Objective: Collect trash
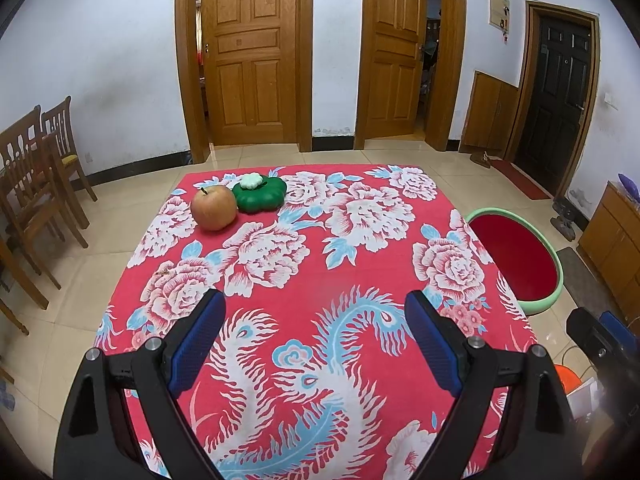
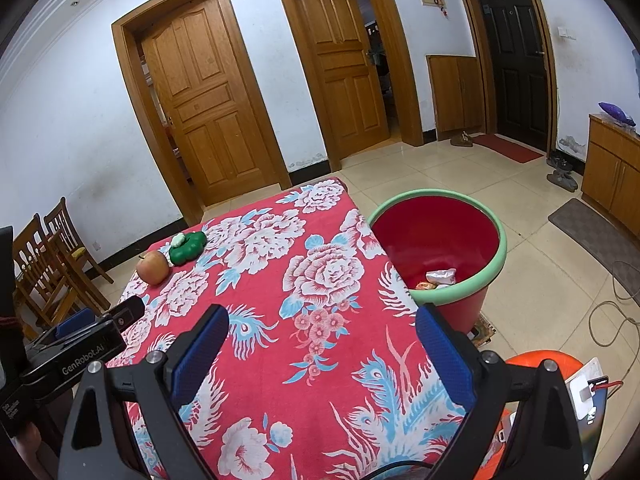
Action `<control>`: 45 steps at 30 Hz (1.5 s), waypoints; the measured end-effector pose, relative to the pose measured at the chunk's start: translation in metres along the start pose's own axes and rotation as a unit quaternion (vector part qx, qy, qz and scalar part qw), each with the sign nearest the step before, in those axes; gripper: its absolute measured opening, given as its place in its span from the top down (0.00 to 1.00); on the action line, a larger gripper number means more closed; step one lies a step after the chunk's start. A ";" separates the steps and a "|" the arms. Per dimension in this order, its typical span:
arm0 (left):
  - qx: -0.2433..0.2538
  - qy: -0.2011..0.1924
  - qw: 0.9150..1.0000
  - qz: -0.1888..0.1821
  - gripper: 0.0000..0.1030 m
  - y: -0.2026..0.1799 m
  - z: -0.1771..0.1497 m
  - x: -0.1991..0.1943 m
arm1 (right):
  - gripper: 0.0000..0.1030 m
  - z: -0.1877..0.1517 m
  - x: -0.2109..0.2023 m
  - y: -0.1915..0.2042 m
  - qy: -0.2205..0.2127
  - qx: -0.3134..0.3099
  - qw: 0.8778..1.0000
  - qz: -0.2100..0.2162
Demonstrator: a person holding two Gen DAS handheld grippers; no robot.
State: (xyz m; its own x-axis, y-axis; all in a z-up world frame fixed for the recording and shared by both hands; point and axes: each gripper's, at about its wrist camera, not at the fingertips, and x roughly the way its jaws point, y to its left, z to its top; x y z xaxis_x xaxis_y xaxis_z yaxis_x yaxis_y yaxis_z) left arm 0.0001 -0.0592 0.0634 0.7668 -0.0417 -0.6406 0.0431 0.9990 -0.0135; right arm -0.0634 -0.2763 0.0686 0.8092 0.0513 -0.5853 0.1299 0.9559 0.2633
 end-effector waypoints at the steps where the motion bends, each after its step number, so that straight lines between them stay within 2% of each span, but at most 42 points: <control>1: 0.000 0.000 1.000 0.000 0.13 0.000 0.000 0.000 | 0.06 0.000 0.000 0.000 0.000 0.000 1.000 0.000; 45: -0.005 0.003 1.000 -0.006 0.13 0.001 -0.002 0.000 | 0.06 0.000 0.000 0.001 0.000 0.000 1.000 0.000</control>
State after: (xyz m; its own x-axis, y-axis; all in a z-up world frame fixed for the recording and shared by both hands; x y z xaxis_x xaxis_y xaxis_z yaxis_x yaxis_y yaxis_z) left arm -0.0015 -0.0585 0.0616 0.7626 -0.0532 -0.6447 0.0451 0.9986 -0.0290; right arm -0.0629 -0.2755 0.0691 0.8090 0.0509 -0.5857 0.1305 0.9558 0.2633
